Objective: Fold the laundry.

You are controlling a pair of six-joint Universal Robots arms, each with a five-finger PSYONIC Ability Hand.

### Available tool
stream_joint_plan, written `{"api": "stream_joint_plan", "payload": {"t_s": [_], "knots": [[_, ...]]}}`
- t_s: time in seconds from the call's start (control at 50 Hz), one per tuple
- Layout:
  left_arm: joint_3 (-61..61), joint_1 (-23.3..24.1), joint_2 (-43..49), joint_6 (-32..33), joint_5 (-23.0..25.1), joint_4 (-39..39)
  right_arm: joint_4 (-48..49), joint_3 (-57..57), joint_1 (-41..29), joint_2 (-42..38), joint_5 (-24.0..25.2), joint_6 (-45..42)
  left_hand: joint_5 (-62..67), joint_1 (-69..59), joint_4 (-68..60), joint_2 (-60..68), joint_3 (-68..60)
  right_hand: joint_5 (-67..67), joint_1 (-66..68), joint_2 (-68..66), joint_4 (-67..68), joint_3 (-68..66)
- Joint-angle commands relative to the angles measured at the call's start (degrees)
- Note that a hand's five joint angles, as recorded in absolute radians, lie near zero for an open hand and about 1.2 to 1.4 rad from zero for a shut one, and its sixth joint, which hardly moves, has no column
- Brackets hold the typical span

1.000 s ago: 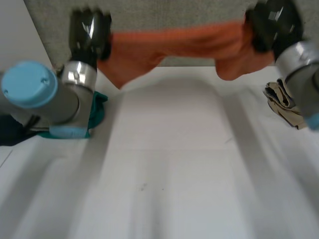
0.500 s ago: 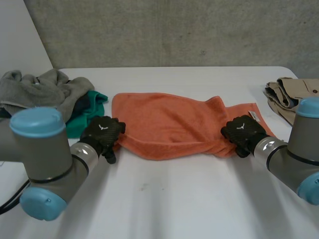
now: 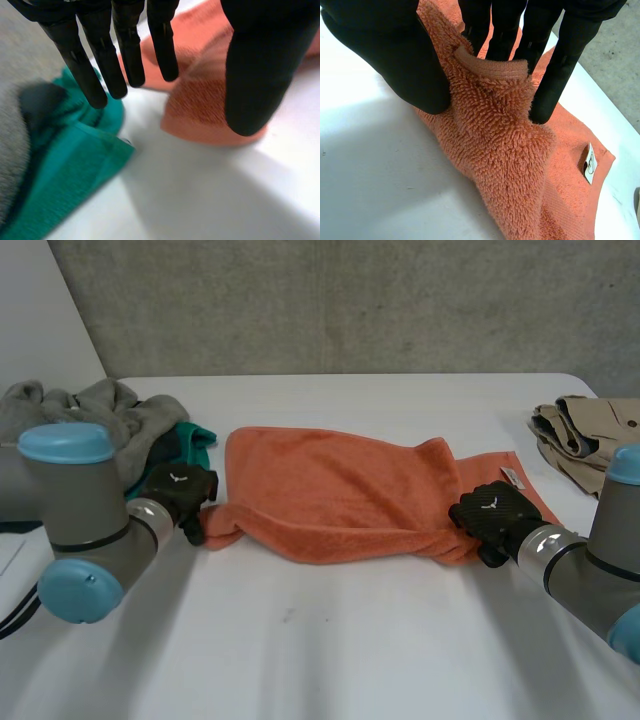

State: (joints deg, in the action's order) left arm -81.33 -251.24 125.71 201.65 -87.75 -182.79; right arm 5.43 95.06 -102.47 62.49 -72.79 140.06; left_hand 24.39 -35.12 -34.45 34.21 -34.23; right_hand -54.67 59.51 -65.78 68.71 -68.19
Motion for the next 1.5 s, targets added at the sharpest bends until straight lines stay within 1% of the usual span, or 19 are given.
{"api": "stream_joint_plan", "payload": {"t_s": [0.02, 0.04, 0.06, 0.14, 0.36, 0.42, 0.46, 0.52, 0.68, 0.86, 0.88, 0.9, 0.98, 1.02, 1.1, 1.12, 1.24, 1.36, 1.5], "knots": [[5.48, 1.02, 5.15, -0.29, 0.03, 5.25, -0.24, -0.66, 0.08, 0.17, -0.42, 0.56, 35.65, -34.91, -35.59, 35.83, -35.8, -15.33, 20.49, -14.22, 11.29, -11.81], [5.92, 1.28, 4.98, -0.38, 0.03, 5.42, -0.33, -0.75, 0.08, 0.26, -0.51, 0.65, 45.51, -44.78, -45.45, 45.7, -45.67, -15.33, 20.49, -14.22, 11.29, -11.81], [6.01, 1.63, 4.89, -0.38, 0.03, 5.43, -0.59, -1.01, 0.08, 0.96, -0.69, 0.65, 45.61, -44.88, -45.55, 45.79, -45.77, -6.9, 12.06, -5.78, 2.85, -3.38], [5.75, 2.78, 1.12, -0.47, -0.06, 5.43, -3.04, -1.63, 1.04, 4.38, -0.69, 0.65, 45.61, -44.88, -45.55, 45.79, -45.77, 39.68, -34.52, 40.79, -43.72, 43.2], [1.18, 3.3, -8.82, -0.38, 0.21, 4.63, -20.43, -14.44, 3.42, 8.17, 0.19, -1.27, 45.61, -44.88, -45.55, 45.79, -45.77, 38.6, -33.44, 39.72, -42.65, 42.12], [-0.05, 3.22, -9.87, -0.38, 0.21, 4.63, -24.14, -17.36, 3.51, 7.82, 1.33, -4.26, 45.61, -44.88, -45.55, 45.79, -45.77, 38.6, -33.44, 39.72, -42.65, 42.12], [-0.49, 3.22, -10.22, -0.29, 0.21, 4.63, -26.69, -19.12, 3.51, 6.86, 3.87, -9.52, 45.61, -44.88, -45.55, 45.79, -45.77, 38.6, -33.44, 39.72, -42.65, 42.12], [-1.19, 3.22, -10.75, -0.38, 0.21, 4.63, -28.1, -20.08, 3.42, 4.23, 7.38, -17.15, 45.61, -44.88, -45.55, 45.79, -45.77, 38.6, -33.44, 39.72, -42.65, 42.12], [-2.16, 3.22, -11.11, -0.38, 0.21, 4.63, -28.1, -22.45, 2.8, -2.88, 12.75, -32.02, 45.61, -44.88, -45.55, 45.79, -45.77, 38.6, -33.44, 39.72, -42.65, 42.12], [-2.34, 3.22, -11.46, -0.38, 0.21, 4.37, -28.28, -28.0, 2.72, -12.48, 12.05, -38.11, 45.61, -44.88, -45.55, 45.79, -45.77, 37.1, -31.93, 38.21, -41.14, 40.61], [-2.34, 3.22, -11.46, -0.38, 0.21, 4.2, -28.19, -28.35, 2.72, -13.0, 12.06, -38.19, 45.61, -44.88, -45.55, 45.79, -45.77, 35.76, -30.6, 36.87, -39.8, 39.28], [-2.34, 3.22, -11.54, -0.38, 0.21, 4.11, -28.02, -29.05, 2.72, -13.96, 12.06, -38.11, 45.61, -44.88, -45.55, 45.79, -45.77, 28.58, -23.42, 29.7, -32.63, 32.1], [-2.42, 3.04, -12.6, -0.47, 0.12, 2.88, -28.1, -31.85, 2.98, -14.42, 11.09, -36.88, 45.61, -44.88, -45.55, 45.79, -45.77, -15.21, 20.38, -14.1, 11.17, -11.7], [-2.34, 2.95, -13.65, -0.47, -0.06, 2.62, -28.1, -32.65, 2.81, -14.06, 10.65, -36.0, 45.61, -44.88, -45.55, 45.79, -45.77, -15.33, 20.49, -14.22, 11.29, -11.81], [-2.25, 2.43, -17.85, -0.47, -0.23, 2.61, -28.02, -33.8, 3.77, -10.3, 10.03, -28.28, 45.61, -44.88, -45.55, 45.79, -45.77, -15.33, 20.49, -14.22, 11.29, -11.81], [-2.25, 2.42, -19.0, -0.47, -0.23, 2.61, -27.93, -34.15, 4.9, -6.8, 10.03, -23.83, 45.61, -44.88, -45.55, 45.79, -45.77, -15.33, 20.49, -14.22, 11.29, -11.81], [-2.25, 1.29, -29.18, -0.38, -0.15, 2.88, -29.24, -34.77, 11.15, 5.7, 9.59, -11.93, 45.61, -44.88, -45.55, 45.79, -45.77, -15.33, 20.49, -14.22, 11.29, -11.81], [-1.9, -0.39, -37.99, -0.2, -0.06, 2.88, -34.5, -36.25, 19.13, 19.48, 9.16, -9.81, 45.61, -44.88, -45.55, 45.79, -45.77, -15.33, 20.49, -14.22, 11.29, -11.81], [-1.28, -2.58, -44.06, 0.06, 0.12, 4.02, -43.73, -38.46, 25.83, 26.28, 10.21, -9.89, 45.61, -44.88, -45.55, 45.79, -45.77, -15.33, 20.49, -14.22, 11.29, -11.81]]}}
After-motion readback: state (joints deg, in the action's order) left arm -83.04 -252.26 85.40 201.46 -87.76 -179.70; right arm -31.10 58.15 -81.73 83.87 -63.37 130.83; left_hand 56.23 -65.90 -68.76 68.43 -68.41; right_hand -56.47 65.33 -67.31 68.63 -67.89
